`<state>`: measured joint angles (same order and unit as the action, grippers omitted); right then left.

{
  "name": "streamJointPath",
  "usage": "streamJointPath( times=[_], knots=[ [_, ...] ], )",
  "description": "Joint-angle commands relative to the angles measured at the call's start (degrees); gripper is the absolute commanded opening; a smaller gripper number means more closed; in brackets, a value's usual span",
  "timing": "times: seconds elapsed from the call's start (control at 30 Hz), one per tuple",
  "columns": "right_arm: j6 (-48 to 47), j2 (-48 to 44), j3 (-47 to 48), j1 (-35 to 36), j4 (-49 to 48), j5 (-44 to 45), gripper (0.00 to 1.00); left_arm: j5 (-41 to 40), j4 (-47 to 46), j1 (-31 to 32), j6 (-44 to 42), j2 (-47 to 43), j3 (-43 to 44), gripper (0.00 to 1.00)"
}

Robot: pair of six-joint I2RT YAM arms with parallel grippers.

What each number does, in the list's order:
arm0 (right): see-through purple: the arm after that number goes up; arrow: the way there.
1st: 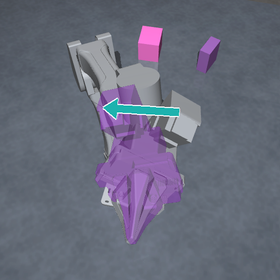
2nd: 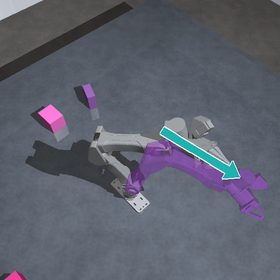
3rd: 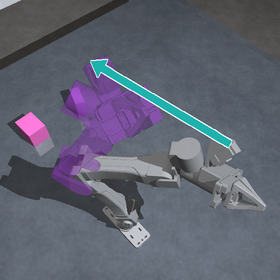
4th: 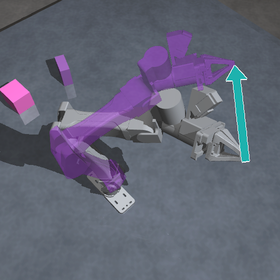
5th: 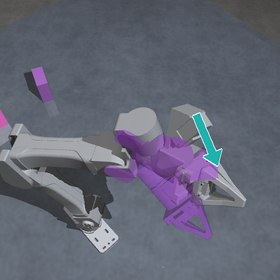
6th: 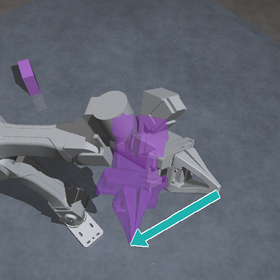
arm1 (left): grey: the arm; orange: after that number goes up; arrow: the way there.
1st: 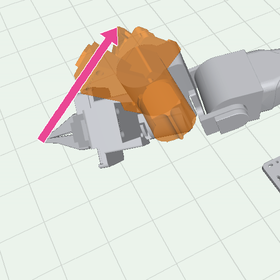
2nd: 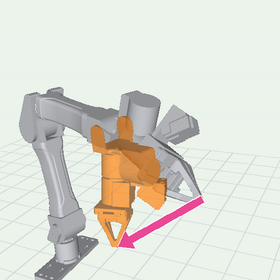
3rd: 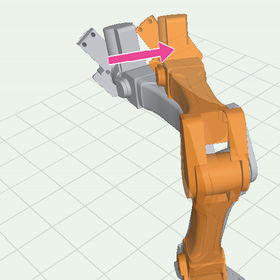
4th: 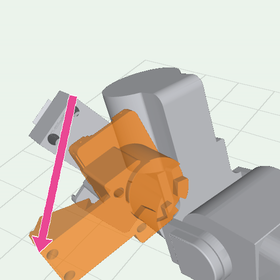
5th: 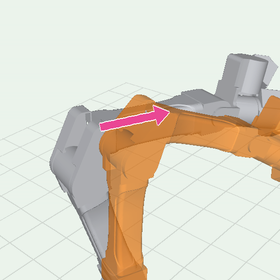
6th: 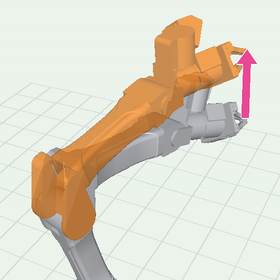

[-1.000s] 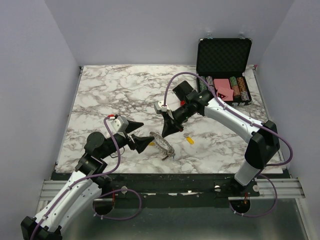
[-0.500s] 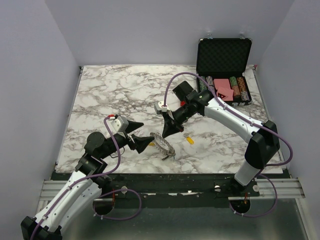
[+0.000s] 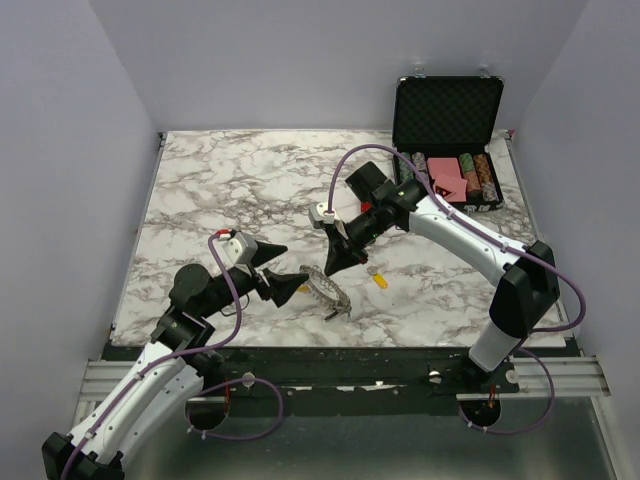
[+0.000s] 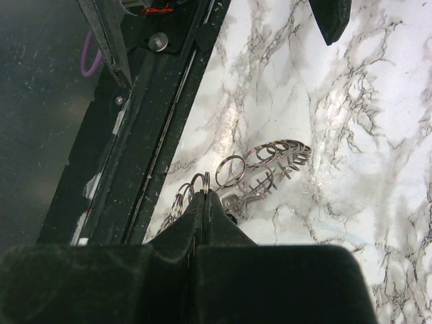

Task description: Put the keys on the keyring

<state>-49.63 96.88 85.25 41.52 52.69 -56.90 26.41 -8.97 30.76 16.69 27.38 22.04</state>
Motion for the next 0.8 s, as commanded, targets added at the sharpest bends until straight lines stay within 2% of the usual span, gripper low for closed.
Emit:
streamJointPath(
  times=[0.0, 0.77],
  knots=[
    [-1.09, 0.68, 2.37, 0.14, 1.10, -1.28, 0.00, 1.18, -1.75, 0.17, -0.78, 0.05, -0.33, 0.96],
    [-1.96, 0.94, 2.64, 0.23, 1.89, -1.28, 0.00, 1.18, -2.01, 0.17, -0.52, -0.04, -0.51, 0.96]
  ],
)
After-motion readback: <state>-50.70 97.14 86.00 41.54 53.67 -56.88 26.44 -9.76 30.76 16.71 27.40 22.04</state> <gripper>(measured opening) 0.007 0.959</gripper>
